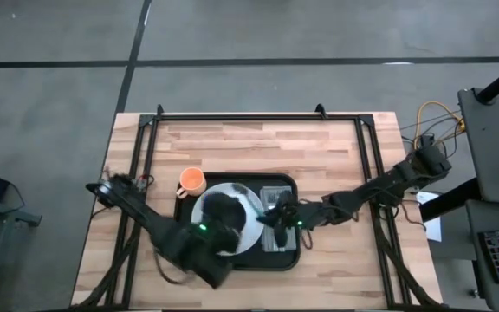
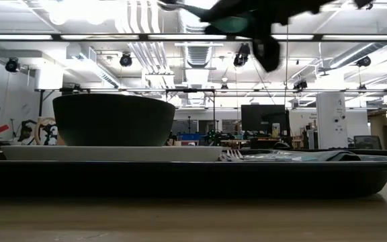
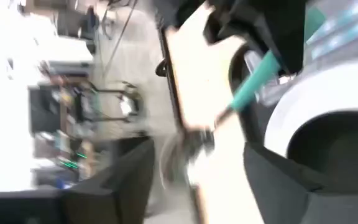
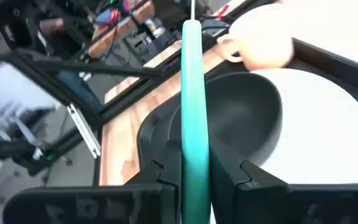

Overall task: Set up tray
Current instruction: Put the green spoon to the right of the green table knife on the gray table napkin on the black serving tray

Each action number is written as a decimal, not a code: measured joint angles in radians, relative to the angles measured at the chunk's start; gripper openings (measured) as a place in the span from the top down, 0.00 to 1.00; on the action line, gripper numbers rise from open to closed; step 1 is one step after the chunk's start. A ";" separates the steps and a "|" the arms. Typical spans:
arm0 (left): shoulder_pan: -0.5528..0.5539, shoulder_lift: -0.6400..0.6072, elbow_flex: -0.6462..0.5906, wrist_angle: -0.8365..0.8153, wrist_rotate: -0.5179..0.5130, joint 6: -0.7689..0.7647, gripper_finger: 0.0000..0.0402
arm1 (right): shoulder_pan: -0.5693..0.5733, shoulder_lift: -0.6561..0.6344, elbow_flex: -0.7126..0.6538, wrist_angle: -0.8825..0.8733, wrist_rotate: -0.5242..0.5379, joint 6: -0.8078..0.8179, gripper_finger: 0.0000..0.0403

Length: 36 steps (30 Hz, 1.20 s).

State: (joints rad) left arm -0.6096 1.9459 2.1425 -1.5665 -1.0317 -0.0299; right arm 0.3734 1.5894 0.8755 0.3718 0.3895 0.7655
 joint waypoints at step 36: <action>-0.053 -1.214 -1.287 1.218 0.147 0.213 0.30 | 0.299 0.241 -0.240 0.098 0.587 1.212 0.91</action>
State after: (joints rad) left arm -0.6624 0.7316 0.8554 -0.3488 -0.8849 0.1827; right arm 0.6720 1.8304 0.6353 0.4695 0.9768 1.9772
